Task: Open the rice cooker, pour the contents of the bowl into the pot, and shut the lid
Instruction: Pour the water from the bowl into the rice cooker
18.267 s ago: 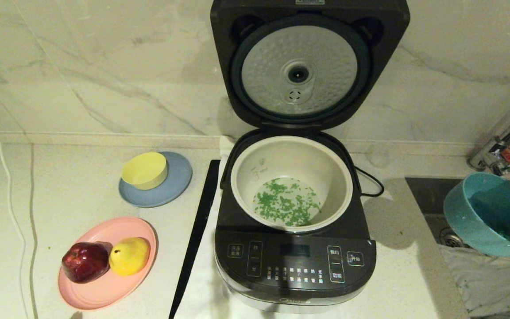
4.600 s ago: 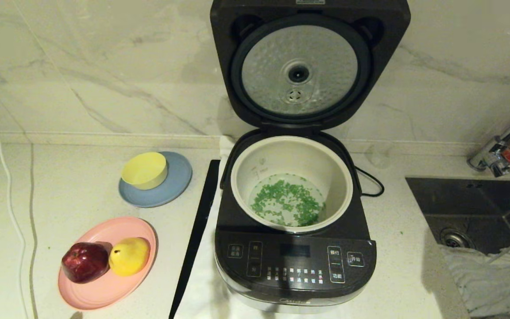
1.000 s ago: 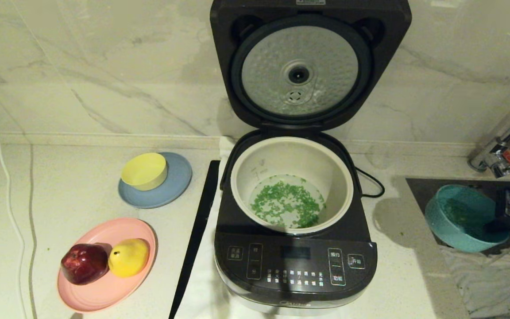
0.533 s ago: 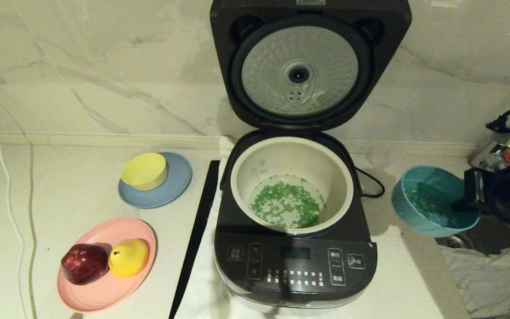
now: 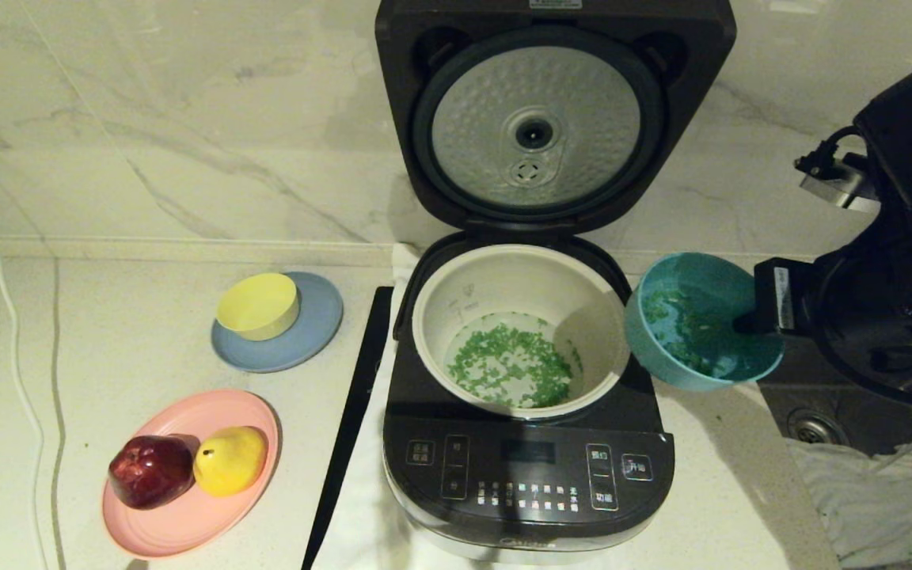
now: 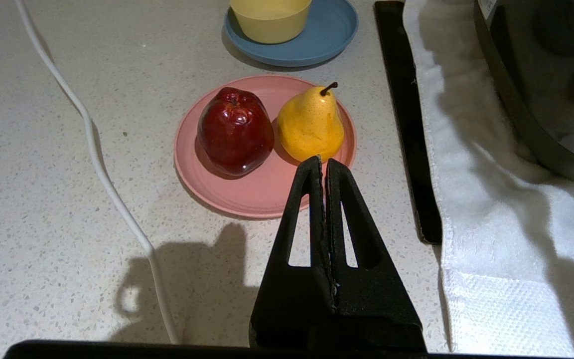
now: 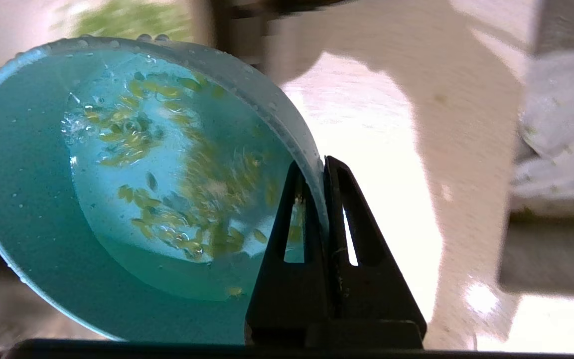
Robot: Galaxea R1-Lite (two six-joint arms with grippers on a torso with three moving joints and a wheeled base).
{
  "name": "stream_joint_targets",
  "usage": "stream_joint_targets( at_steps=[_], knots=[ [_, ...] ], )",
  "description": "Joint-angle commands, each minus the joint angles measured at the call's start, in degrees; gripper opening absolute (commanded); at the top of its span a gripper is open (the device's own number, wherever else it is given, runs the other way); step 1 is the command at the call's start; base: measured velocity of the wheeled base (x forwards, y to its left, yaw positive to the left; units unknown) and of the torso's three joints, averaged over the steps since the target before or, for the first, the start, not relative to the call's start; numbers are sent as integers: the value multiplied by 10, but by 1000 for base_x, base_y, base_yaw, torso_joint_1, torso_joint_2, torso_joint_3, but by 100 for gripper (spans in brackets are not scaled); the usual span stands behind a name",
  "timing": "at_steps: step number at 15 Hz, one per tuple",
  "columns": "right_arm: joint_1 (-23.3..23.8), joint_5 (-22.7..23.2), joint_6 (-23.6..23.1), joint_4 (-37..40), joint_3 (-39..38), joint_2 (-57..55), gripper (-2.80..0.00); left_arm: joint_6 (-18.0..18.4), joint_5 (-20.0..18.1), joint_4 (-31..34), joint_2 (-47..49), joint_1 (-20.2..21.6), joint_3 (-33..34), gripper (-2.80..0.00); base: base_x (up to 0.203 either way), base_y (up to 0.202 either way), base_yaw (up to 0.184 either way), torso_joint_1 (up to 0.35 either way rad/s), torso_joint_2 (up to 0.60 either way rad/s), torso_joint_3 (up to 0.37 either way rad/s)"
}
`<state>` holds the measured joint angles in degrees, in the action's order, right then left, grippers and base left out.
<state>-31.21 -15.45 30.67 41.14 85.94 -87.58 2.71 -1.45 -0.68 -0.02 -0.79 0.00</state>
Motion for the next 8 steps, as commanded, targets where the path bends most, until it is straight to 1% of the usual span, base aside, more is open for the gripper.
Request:
stream_joint_targets(
  at_steps=[1, 4, 8],
  knots=[
    [-50, -17, 2, 1, 35, -28, -280, 0, 0, 0, 0, 0, 4, -280, 0, 0, 0, 0, 0, 0],
    [-80, -35, 1, 3, 109, -75, -280, 0, 0, 0, 0, 0, 4, -280, 0, 0, 0, 0, 0, 0],
    [-114, -45, 0, 4, 181, -148, -280, 0, 0, 0, 0, 0, 4, -280, 0, 0, 0, 0, 0, 0]
  ],
)
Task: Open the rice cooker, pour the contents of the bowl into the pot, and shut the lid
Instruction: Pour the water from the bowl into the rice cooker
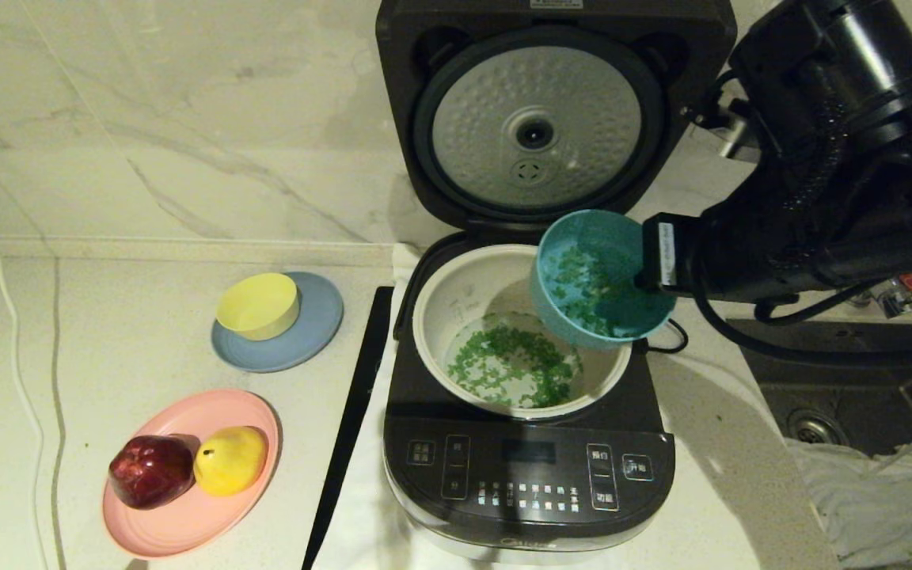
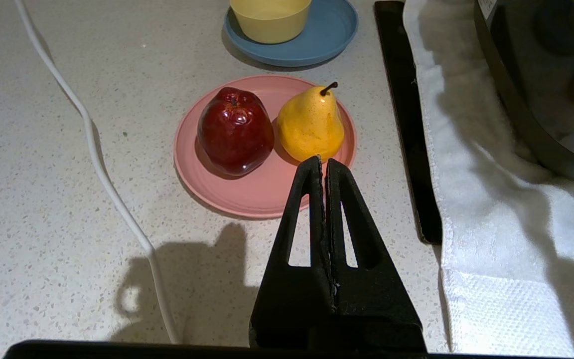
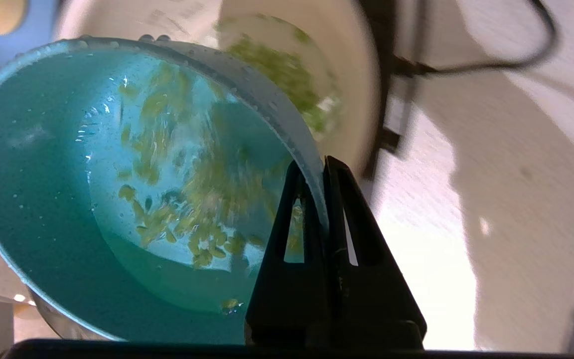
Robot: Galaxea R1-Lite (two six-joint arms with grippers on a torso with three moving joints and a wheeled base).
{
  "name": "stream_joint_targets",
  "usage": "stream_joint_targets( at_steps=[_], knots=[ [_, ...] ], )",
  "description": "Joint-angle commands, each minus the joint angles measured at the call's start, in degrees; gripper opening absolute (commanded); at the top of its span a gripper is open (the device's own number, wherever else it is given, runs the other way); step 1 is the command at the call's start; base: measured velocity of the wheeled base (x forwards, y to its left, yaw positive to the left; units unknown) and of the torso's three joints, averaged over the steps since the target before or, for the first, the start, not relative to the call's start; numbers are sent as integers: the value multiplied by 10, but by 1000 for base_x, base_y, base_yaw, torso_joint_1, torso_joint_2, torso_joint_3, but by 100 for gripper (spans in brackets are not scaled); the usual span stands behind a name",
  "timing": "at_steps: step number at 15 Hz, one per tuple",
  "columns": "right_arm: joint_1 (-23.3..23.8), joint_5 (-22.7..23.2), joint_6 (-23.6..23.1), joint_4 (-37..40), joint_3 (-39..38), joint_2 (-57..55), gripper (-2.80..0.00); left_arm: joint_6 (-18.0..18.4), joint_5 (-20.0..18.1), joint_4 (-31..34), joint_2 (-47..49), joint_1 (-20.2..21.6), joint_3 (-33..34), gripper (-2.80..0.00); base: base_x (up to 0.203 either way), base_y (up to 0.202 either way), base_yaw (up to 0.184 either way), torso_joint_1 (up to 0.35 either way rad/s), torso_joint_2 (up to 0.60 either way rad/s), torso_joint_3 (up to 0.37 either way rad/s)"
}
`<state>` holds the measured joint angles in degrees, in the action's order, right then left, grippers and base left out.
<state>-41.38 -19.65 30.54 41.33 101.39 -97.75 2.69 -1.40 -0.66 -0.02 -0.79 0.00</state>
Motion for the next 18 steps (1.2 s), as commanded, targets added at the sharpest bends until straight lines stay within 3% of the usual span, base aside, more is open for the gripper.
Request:
stream_joint_targets(
  at_steps=[1, 4, 7, 11, 18],
  knots=[
    [-18, -4, 1, 2, 46, -62, -280, 0, 0, 0, 0, 0, 4, -280, 0, 0, 0, 0, 0, 0],
    [-32, -10, 1, 3, 90, -97, -280, 0, 0, 0, 0, 0, 4, -280, 0, 0, 0, 0, 0, 0],
    [-45, -69, 0, -7, 91, -125, -280, 0, -2, 0, 0, 0, 4, -280, 0, 0, 0, 0, 0, 0],
    [-45, -82, 1, -26, 91, -142, -280, 0, -2, 0, 0, 0, 4, -280, 0, 0, 0, 0, 0, 0],
    [-45, -172, -6, -54, 91, -158, -280, 0, 0, 0, 0, 0, 4, -280, 0, 0, 0, 0, 0, 0]
  ],
)
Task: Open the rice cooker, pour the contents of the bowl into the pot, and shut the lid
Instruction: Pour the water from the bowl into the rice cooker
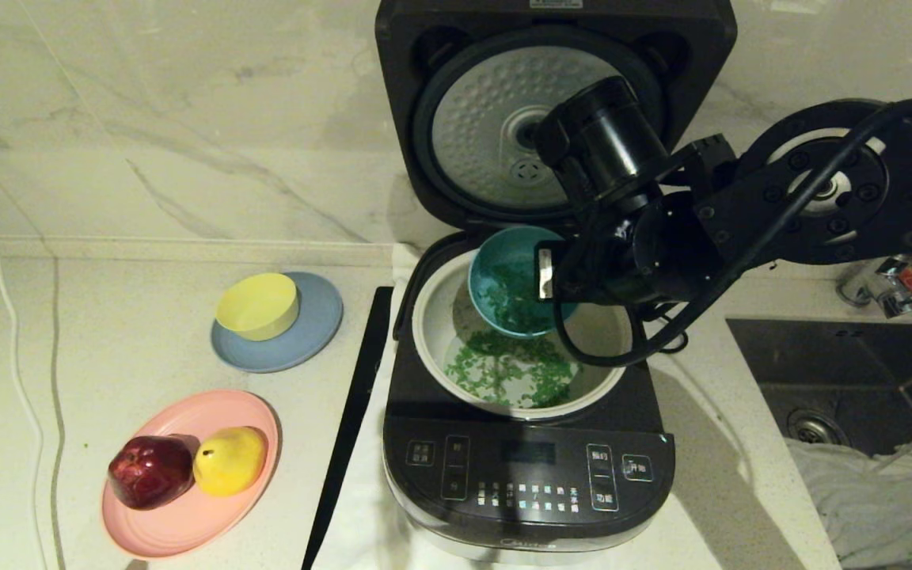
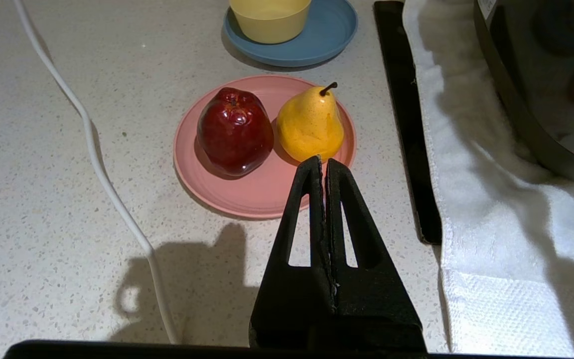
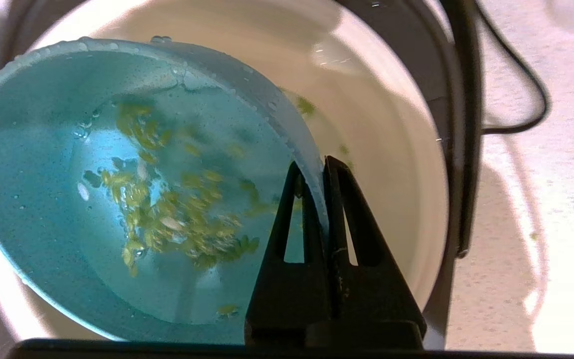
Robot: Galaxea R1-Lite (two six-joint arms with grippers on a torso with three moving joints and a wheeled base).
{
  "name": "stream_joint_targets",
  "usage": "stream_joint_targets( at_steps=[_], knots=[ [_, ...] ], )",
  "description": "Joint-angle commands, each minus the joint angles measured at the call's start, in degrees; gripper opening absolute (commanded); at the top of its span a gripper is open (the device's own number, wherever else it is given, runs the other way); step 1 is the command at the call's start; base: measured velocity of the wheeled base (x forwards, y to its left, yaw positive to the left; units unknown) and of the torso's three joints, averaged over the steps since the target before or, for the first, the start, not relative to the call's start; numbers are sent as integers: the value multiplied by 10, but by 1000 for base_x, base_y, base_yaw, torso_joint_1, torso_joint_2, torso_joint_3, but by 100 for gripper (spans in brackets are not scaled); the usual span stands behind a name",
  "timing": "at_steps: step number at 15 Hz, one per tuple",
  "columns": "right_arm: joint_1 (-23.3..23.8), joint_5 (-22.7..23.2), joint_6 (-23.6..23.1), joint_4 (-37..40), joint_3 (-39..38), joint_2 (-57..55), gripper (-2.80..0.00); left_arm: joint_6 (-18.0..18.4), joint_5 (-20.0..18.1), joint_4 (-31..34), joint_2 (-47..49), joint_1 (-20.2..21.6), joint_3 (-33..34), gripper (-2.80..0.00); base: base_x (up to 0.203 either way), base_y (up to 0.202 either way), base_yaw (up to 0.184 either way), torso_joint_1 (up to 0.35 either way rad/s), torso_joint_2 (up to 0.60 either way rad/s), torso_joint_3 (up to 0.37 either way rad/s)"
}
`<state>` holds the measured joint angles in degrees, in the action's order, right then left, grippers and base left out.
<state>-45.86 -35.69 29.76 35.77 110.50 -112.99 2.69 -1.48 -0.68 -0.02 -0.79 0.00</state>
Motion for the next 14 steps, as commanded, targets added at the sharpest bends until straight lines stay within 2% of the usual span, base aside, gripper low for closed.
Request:
stream_joint_targets(
  at_steps=[1, 3, 7, 11, 14],
  knots=[
    [-1, -28, 1, 2, 0, -9, -280, 0, -1, 0, 0, 0, 4, -280, 0, 0, 0, 0, 0, 0],
    [-4, -66, -4, -6, 0, -14, -280, 0, 1, 0, 0, 0, 4, -280, 0, 0, 0, 0, 0, 0],
    [-14, -135, -34, -111, -19, -19, -280, 0, 1, 0, 0, 0, 4, -280, 0, 0, 0, 0, 0, 0],
    [-19, -177, -72, -257, -86, -23, -280, 0, -1, 0, 0, 0, 4, -280, 0, 0, 0, 0, 0, 0],
    [-19, -186, -124, -417, -154, -20, -280, 0, 1, 0, 0, 0, 4, -280, 0, 0, 0, 0, 0, 0]
  ],
)
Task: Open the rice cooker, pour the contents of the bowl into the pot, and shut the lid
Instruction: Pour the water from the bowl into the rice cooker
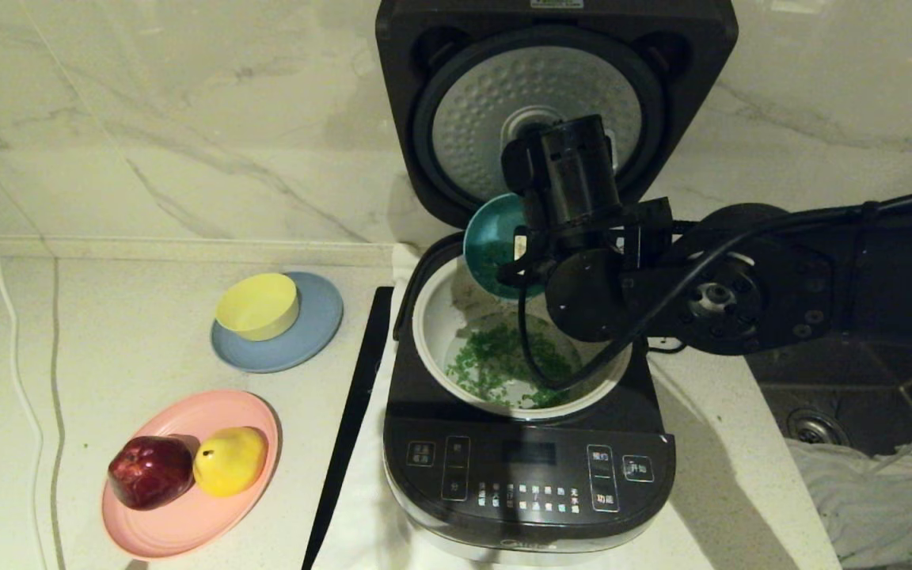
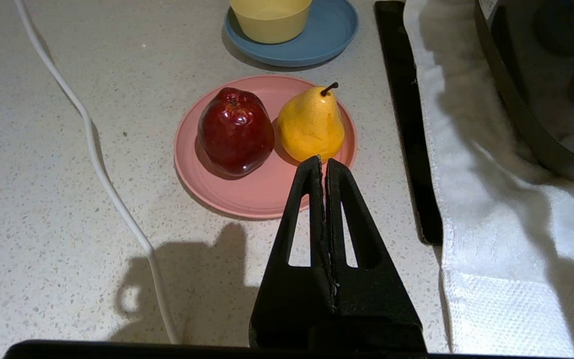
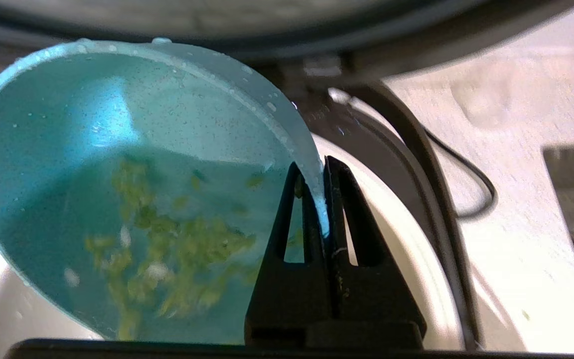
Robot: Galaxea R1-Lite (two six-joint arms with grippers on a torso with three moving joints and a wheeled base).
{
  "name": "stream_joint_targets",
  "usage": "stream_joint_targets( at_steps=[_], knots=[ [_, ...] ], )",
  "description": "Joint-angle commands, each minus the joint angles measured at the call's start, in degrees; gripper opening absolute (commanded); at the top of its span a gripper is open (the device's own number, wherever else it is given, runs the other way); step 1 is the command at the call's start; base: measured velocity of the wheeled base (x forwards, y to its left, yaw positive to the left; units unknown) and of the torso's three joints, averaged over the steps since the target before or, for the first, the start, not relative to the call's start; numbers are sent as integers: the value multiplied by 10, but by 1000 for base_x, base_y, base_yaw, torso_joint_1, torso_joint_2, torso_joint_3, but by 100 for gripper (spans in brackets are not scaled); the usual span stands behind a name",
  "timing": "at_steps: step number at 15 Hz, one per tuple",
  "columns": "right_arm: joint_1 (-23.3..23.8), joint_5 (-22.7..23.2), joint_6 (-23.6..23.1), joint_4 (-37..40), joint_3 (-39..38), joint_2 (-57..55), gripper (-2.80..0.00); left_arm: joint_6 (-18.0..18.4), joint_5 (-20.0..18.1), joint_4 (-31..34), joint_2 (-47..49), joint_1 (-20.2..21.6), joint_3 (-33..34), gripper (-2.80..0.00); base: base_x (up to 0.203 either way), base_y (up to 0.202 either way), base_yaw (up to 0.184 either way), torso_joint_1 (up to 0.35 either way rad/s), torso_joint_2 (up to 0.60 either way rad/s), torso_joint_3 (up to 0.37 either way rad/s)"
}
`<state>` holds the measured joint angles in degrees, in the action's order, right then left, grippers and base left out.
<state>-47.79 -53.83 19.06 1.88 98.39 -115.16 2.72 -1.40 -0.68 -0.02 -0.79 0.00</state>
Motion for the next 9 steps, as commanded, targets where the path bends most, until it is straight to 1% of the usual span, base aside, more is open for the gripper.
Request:
stream_joint_targets(
  at_steps=[1, 4, 7, 9],
  knots=[
    [0, -6, -44, -142, -58, 1, -280, 0, 0, 0, 0, 0, 4, -280, 0, 0, 0, 0, 0, 0],
    [0, -7, -142, -368, -136, -5, -280, 0, 0, 0, 0, -1, 4, -280, 0, 0, 0, 0, 0, 0],
    [0, -5, -269, -612, -215, -21, -280, 0, -1, 0, 0, 0, 4, -280, 0, 0, 0, 0, 0, 0],
    [0, 5, -362, -768, -247, -40, -280, 0, 0, 0, 0, 0, 4, -280, 0, 0, 0, 0, 0, 0]
  ],
)
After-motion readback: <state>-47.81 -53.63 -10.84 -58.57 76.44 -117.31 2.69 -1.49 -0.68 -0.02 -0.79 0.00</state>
